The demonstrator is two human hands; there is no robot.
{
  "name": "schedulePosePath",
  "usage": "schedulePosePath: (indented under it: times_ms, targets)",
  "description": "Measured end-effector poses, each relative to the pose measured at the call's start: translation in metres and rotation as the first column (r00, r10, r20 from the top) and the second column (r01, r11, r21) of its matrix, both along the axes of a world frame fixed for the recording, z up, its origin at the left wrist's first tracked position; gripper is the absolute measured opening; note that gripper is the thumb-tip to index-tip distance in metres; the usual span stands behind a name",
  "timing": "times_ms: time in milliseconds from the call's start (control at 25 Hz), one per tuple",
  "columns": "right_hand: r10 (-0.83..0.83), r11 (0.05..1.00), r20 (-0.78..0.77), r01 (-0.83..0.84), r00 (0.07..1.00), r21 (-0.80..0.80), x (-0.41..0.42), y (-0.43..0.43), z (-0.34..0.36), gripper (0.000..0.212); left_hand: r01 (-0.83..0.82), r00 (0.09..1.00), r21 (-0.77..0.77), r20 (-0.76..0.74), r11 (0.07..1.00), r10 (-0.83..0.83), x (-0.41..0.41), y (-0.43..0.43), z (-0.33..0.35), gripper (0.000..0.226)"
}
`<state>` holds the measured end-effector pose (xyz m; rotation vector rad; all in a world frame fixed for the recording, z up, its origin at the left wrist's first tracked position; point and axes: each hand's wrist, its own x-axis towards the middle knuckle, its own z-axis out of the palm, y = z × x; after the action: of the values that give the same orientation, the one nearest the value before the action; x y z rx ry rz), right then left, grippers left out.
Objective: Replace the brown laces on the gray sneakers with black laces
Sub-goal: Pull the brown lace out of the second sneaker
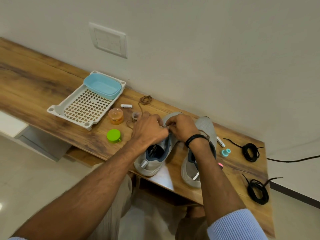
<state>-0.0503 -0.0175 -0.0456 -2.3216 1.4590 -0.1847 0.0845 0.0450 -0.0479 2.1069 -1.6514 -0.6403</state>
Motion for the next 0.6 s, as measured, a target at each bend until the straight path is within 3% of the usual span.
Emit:
schedulePosePath:
  times_ms: [200,600]
  targets:
    - [-0.036,0.999,-0.076,0.035,0.996,-0.014,0.002,-0.004,-0.006,0.008,0.190,0.981,0.035,0.033,0.981,-0.191,0.001,0.004,-0.010,0.034]
    - [-0.140,0.988,-0.186,0.149,0.972,0.035,0.004,0.002,-0.006,0.021,0.165,0.971,-0.057,-0.167,0.985,-0.173,0.005,0.005,-0.013,0.038]
